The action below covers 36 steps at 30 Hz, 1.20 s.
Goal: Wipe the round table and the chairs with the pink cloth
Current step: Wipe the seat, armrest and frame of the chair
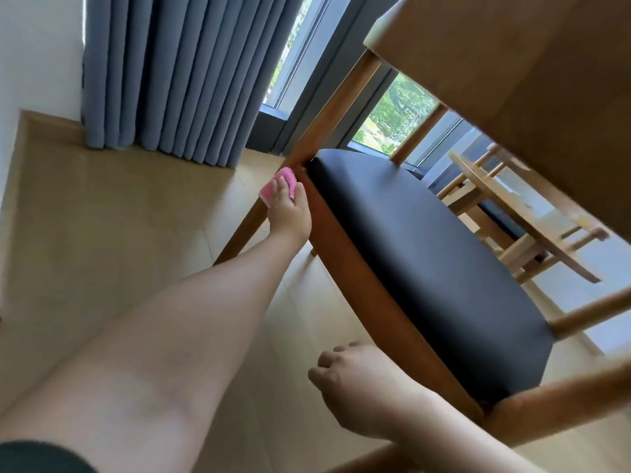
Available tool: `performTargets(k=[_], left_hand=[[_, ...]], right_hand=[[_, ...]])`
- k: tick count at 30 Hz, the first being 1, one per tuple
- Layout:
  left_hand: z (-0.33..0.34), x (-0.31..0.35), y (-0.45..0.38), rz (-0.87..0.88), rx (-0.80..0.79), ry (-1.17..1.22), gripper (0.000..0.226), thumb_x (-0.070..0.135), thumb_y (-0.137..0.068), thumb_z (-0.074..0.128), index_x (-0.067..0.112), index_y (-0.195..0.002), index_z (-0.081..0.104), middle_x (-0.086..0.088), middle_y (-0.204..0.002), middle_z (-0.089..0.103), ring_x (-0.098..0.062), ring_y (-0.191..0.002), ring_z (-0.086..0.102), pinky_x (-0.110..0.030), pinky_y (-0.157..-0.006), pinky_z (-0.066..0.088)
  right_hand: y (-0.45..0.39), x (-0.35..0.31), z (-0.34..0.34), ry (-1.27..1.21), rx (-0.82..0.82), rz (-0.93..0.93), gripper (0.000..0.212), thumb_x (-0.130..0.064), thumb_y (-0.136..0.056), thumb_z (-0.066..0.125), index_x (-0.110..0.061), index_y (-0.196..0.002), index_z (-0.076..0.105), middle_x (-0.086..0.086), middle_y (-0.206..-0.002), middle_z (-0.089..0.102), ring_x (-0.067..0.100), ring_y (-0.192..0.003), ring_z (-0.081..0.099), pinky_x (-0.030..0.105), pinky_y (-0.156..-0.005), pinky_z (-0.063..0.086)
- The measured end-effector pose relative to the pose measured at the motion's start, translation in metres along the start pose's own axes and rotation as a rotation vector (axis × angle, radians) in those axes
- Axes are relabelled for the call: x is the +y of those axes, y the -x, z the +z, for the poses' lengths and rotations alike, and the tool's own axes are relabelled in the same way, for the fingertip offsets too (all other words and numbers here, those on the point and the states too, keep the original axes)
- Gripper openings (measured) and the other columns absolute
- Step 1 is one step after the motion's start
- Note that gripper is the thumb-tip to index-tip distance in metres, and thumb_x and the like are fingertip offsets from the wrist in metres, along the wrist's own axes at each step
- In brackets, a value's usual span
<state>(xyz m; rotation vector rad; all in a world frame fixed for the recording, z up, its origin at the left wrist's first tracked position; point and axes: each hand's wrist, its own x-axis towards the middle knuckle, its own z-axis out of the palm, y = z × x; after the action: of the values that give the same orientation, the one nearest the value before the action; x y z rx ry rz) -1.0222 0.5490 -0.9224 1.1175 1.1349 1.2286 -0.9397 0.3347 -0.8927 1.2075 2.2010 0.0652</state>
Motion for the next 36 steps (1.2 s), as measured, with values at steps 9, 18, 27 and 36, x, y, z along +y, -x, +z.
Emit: performTargets(k=[9, 18, 27, 36], left_hand=[[0.029, 0.003, -0.024, 0.13, 0.093, -0.221, 0.056, 0.036, -0.104, 0.015, 0.014, -0.152, -0.003, -0.005, -0.161, -0.005, -0.026, -0.145, -0.015, -0.047, -0.118, -0.004], [0.046, -0.006, 0.026, 0.195, 0.025, -0.25, 0.057, 0.034, -0.105, 0.016, 0.012, -0.151, -0.006, -0.005, -0.16, -0.009, -0.02, -0.147, -0.011, -0.039, -0.118, -0.01], [0.087, -0.005, 0.144, 0.105, -0.002, -0.174, 0.056, 0.033, -0.105, 0.015, 0.014, -0.15, -0.011, -0.002, -0.159, -0.016, -0.016, -0.146, -0.013, -0.036, -0.119, -0.008], [0.144, -0.018, 0.269, 0.104, -0.089, -0.22, 0.06, 0.035, -0.104, 0.016, 0.013, -0.148, -0.018, 0.0, -0.156, -0.027, -0.012, -0.143, -0.023, -0.026, -0.112, -0.02]], right_hand=[[0.01, 0.001, 0.025, -0.059, -0.01, -0.034, 0.021, -0.013, -0.094, 0.042, -0.009, -0.106, 0.058, 0.01, -0.093, 0.056, 0.03, -0.078, 0.052, 0.04, -0.074, 0.044], [0.032, -0.01, 0.033, -0.104, 0.047, -0.09, 0.016, -0.019, -0.094, 0.051, -0.011, -0.105, 0.06, 0.006, -0.087, 0.056, 0.022, -0.072, 0.052, 0.037, -0.07, 0.049], [0.107, -0.041, 0.068, -0.105, 0.072, -0.156, 0.018, -0.016, -0.095, 0.047, -0.01, -0.098, 0.063, 0.007, -0.083, 0.057, 0.029, -0.072, 0.055, 0.042, -0.071, 0.051], [0.152, -0.051, 0.1, -0.122, 0.033, -0.147, 0.018, -0.01, -0.097, 0.043, -0.006, -0.095, 0.061, 0.005, -0.086, 0.057, 0.026, -0.074, 0.05, 0.041, -0.077, 0.048]])
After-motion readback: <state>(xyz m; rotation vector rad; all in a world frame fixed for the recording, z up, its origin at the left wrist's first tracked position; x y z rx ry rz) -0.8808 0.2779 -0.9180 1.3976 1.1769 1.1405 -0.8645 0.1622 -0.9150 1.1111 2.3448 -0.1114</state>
